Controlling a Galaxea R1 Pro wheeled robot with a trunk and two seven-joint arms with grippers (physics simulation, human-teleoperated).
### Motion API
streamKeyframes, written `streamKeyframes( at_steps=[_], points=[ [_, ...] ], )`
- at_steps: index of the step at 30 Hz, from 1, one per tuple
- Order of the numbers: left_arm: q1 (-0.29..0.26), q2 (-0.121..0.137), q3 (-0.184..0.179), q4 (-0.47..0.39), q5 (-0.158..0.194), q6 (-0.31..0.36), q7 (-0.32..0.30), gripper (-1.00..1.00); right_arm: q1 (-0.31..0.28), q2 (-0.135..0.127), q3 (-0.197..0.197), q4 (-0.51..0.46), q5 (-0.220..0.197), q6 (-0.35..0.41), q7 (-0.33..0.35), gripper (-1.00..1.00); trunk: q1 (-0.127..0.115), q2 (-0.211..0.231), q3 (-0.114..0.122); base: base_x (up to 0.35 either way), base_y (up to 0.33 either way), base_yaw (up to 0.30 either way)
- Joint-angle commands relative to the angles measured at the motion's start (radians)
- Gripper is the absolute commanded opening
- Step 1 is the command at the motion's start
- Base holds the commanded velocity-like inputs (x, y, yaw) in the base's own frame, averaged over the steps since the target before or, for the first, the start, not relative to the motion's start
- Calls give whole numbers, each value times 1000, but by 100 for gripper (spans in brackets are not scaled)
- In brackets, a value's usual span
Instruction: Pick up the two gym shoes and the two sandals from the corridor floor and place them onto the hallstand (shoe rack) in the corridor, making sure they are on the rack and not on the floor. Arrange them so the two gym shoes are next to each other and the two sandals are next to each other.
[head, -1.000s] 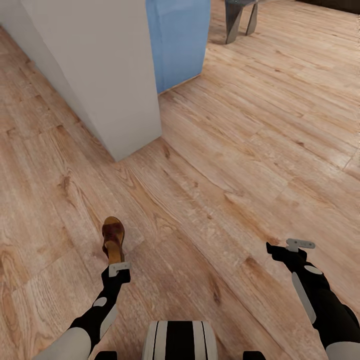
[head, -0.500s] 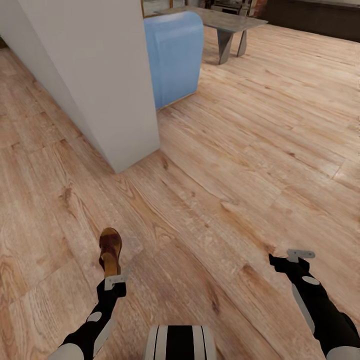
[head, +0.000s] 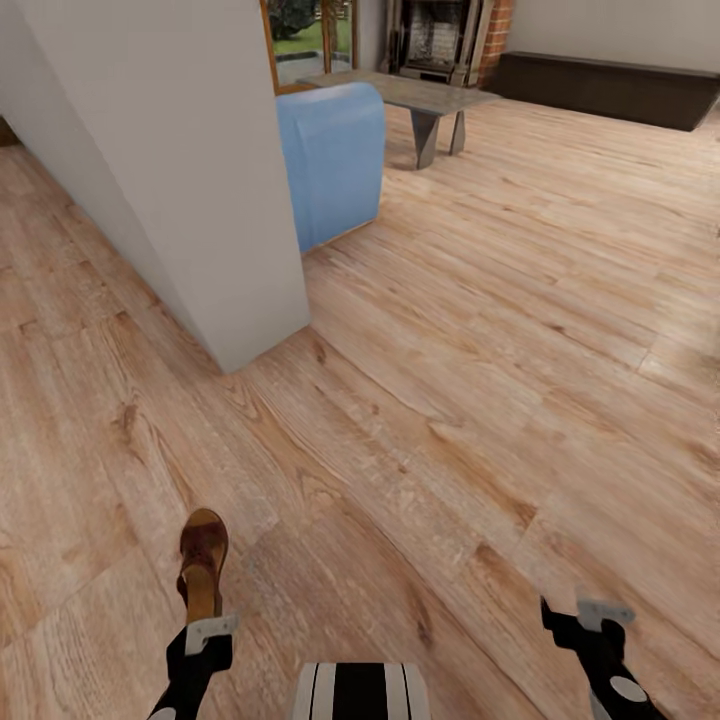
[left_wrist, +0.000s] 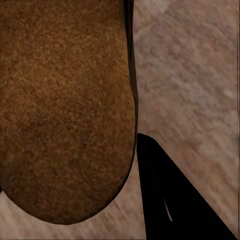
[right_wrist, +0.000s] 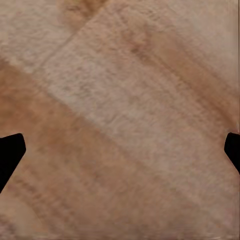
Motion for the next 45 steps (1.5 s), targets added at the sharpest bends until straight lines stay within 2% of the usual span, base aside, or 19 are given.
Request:
streamKeyframes(
  at_steps=[1,5,10,11,12,18,45],
  points=[
    [8,1,1,2,-9,-18,5,-100,0,4,-1,45,-1,-45,0,100,-1,0,5,0,0,-114],
    [37,4,2,12,-6,-61,6,-100,0,22,0,189,0,-198,0,100,-2,1,27,0,0,-116],
    [94,7,13,4,-4,-73,8,-100,0,33,0,305,1,-302,0,100,-5,2,54,0,0,-117],
    [102,8,17,5,-4,-74,9,-100,0,41,0,316,2,-309,0,100,-5,2,59,0,0,-117],
    [118,11,23,6,-5,-88,11,-100,1,70,0,325,3,-316,0,100,-6,3,65,0,0,-117],
    [125,10,23,14,-6,-143,41,-100,2,89,0,328,6,-318,0,100,-8,4,97,0,0,-138],
    [125,8,20,16,-6,-149,51,-100,3,94,0,329,6,-318,0,100,-20,10,237,0,0,-204]
  ],
)
